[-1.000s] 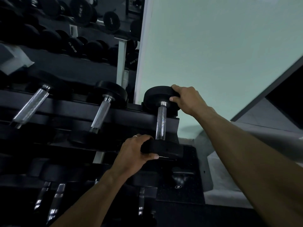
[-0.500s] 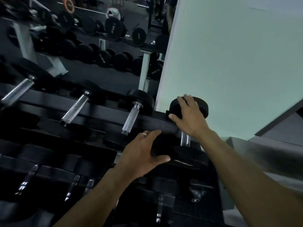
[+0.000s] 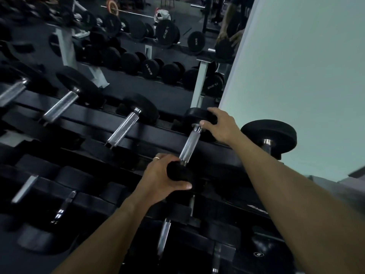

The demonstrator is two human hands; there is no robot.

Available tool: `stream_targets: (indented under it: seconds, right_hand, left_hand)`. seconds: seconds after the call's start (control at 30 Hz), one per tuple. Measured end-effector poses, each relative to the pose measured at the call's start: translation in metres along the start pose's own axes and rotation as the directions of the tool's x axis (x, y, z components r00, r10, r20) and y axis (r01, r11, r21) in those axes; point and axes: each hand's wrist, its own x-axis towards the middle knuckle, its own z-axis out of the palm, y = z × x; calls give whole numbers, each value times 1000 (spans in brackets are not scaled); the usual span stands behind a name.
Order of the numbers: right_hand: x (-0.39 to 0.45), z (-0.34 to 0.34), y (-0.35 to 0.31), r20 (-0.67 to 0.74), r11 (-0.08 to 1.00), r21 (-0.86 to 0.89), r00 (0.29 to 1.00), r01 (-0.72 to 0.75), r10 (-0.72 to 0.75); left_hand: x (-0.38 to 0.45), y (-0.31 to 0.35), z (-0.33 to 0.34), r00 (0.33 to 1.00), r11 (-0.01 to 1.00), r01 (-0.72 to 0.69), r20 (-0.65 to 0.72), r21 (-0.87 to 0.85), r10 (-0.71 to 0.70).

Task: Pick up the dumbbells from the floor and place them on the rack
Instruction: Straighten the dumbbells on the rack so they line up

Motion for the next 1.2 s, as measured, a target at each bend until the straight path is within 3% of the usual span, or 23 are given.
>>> stream_targets:
  seconds: [0.47, 0.87, 1.07, 1.2]
  right_hand:
    - [27, 1, 8, 88, 994, -80, 994, 71, -64]
    - [20, 10, 4, 17, 999, -9, 999, 42, -42]
    - [19, 15, -19, -5, 982, -188, 1000, -9, 8]
    - [23, 44, -53, -85, 962, -268, 994, 46, -71]
  left_hand:
    - [-6, 2, 19, 988, 996, 56, -136, -72, -66]
    - [-8, 2, 22, 985, 992, 82, -141, -94, -95]
    - [-15, -1, 8, 994, 989, 92, -44, -116, -97]
    - [-29, -19, -30, 990, 996, 41, -129, -81, -52]
